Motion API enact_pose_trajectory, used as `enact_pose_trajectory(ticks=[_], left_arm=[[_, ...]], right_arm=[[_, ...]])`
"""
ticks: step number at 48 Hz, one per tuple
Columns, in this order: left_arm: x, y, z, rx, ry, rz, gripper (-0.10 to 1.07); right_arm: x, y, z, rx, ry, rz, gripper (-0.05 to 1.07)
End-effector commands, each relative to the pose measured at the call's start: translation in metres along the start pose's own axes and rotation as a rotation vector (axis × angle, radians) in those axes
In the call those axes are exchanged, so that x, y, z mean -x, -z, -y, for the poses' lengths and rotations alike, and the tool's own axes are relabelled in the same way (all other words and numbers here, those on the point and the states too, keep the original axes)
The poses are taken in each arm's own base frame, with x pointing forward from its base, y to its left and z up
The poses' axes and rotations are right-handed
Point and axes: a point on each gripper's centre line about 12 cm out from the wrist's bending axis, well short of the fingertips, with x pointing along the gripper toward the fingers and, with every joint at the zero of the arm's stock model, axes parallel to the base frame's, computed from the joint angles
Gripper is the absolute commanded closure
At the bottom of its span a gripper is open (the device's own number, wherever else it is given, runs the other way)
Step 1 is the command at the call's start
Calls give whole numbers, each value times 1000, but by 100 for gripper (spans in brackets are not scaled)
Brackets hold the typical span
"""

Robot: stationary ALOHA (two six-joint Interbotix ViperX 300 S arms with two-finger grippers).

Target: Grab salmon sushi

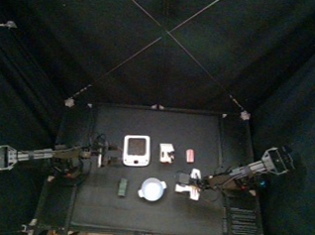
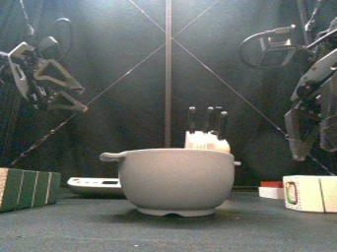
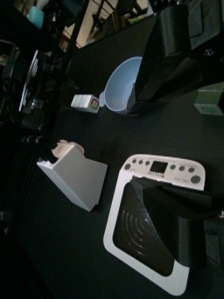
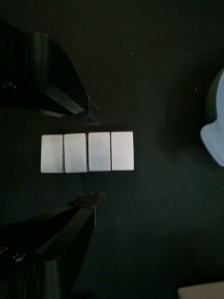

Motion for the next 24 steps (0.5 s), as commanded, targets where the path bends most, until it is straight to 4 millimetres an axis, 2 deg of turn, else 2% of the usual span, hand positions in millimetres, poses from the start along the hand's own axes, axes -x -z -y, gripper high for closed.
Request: enact_pose_trajectory(ticks=[1, 11, 15, 24], left_arm=[[-1, -5, 1, -1, 5, 15, 5], [-1, -5, 0, 1, 4, 16, 5], [-1, -5, 0, 1, 4, 16, 5], [-1, -5, 0, 1, 4, 16, 5]], right_arm=[[19, -14, 4, -35, -2, 60, 8], [48, -37, 35, -195, 33, 173, 8], [58, -44, 52, -323, 53, 215, 8], [59, -37, 95, -685, 134, 211, 8]])
